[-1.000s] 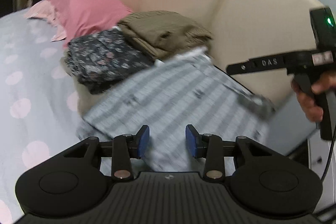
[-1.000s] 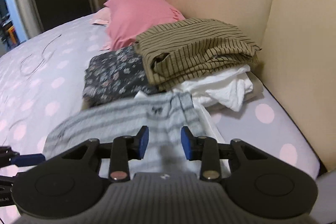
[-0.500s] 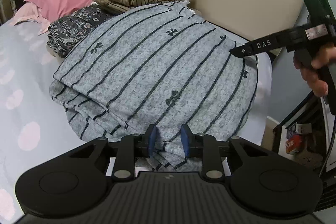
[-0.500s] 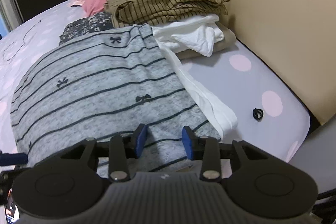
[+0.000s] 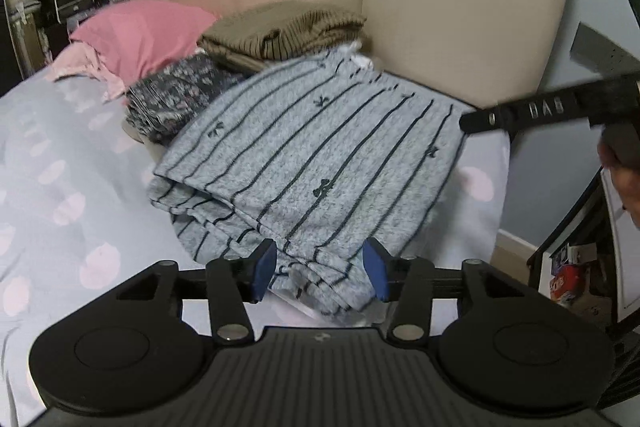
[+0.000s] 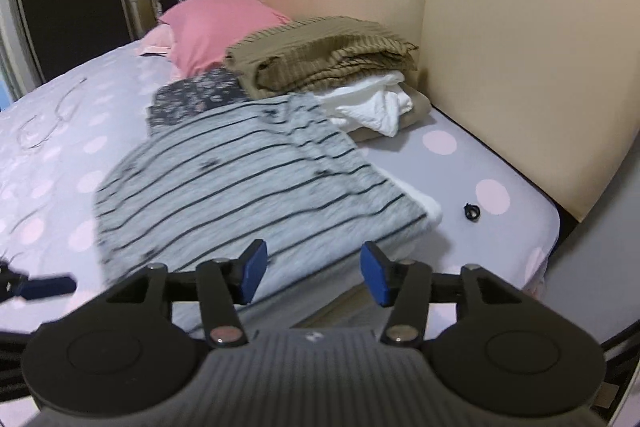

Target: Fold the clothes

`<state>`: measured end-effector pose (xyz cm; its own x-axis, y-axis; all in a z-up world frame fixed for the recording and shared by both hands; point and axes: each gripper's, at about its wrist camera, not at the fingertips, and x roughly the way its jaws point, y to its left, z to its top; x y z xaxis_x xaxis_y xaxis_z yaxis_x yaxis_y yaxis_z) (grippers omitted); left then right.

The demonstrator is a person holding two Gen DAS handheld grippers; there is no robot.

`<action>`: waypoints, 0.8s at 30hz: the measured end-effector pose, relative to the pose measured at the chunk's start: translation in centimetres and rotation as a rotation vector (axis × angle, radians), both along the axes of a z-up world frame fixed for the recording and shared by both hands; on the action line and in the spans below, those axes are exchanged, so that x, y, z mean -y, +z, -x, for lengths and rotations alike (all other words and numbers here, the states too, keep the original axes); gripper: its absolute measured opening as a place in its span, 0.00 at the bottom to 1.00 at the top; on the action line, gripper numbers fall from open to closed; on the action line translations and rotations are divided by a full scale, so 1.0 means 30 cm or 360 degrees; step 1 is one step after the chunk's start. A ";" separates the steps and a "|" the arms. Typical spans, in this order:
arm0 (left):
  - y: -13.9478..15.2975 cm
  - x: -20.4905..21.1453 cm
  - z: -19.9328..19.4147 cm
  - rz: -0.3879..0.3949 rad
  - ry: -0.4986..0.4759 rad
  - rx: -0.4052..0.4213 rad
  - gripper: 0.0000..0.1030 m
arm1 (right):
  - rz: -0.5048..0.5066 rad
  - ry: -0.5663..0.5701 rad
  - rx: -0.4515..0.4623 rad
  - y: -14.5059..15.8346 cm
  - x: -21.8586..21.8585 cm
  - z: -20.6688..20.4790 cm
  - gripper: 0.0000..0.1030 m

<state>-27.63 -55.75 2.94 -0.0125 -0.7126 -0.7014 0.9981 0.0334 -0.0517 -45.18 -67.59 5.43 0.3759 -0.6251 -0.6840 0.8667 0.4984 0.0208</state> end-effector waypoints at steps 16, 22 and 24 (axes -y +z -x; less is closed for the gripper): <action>0.067 -0.183 -0.005 0.0115 0.0092 0.0051 0.68 | 0.0150 -0.0262 0.0162 0.054 -0.451 0.025 0.75; 0.037 -0.218 -0.020 0.0099 0.0104 0.0043 0.68 | 0.0159 -0.0362 0.0119 -0.012 -0.553 0.005 0.76; 0.030 -0.226 -0.021 0.0097 0.0093 0.0020 0.68 | 0.0135 -0.0380 0.0132 -0.027 -0.568 0.006 0.76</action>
